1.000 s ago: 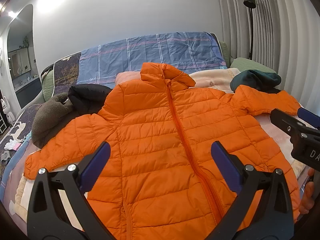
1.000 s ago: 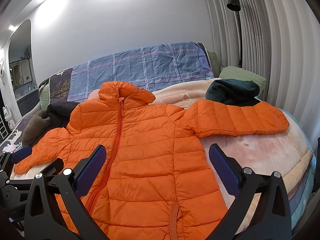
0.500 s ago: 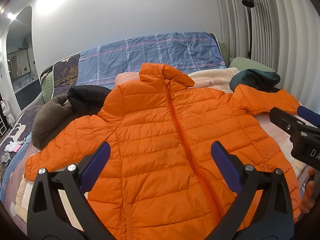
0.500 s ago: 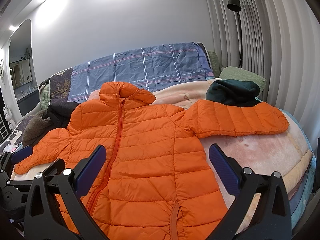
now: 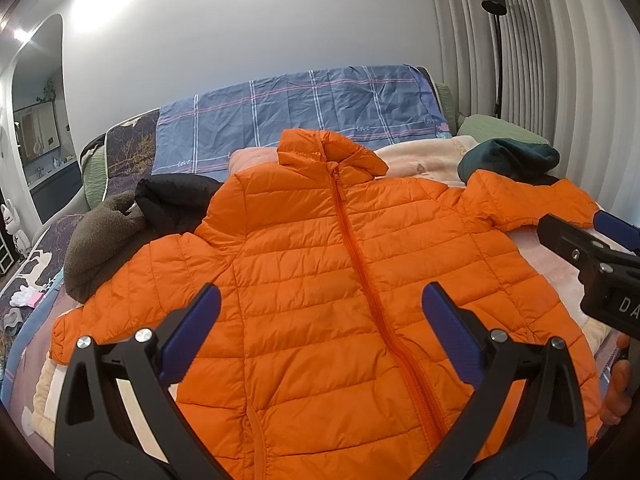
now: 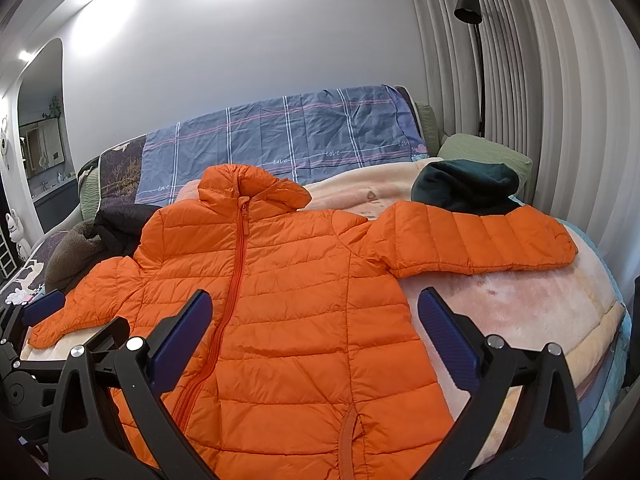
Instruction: Fold large clothes
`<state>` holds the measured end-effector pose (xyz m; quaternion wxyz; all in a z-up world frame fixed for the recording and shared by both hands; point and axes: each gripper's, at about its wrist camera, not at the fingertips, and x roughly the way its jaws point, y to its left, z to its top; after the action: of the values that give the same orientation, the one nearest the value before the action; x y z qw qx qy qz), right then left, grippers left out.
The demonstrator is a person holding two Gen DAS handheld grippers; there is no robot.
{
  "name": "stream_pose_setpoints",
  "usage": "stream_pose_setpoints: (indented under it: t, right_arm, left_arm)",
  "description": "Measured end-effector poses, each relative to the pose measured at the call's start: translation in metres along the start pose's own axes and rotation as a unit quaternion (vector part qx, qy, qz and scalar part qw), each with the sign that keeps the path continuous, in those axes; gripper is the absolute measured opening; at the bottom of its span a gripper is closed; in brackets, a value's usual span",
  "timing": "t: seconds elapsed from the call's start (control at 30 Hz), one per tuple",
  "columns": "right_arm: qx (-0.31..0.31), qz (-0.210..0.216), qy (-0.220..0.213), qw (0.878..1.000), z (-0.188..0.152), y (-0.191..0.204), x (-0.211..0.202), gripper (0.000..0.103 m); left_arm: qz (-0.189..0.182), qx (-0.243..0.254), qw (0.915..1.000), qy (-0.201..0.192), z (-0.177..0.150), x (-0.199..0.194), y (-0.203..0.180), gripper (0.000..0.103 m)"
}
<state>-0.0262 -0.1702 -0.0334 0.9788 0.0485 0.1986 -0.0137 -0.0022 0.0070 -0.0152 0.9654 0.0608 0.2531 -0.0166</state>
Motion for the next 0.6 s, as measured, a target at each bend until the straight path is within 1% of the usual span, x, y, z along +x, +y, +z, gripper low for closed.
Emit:
stream_pose_setpoints:
  t: [0.6]
  right_arm:
    - [0.002, 0.0, 0.005, 1.0, 0.0024, -0.0044, 0.0013, 0.102]
  left_arm:
    - [0.007, 0.01, 0.9999, 0.008, -0.0032, 0.0053, -0.0073, 0.101]
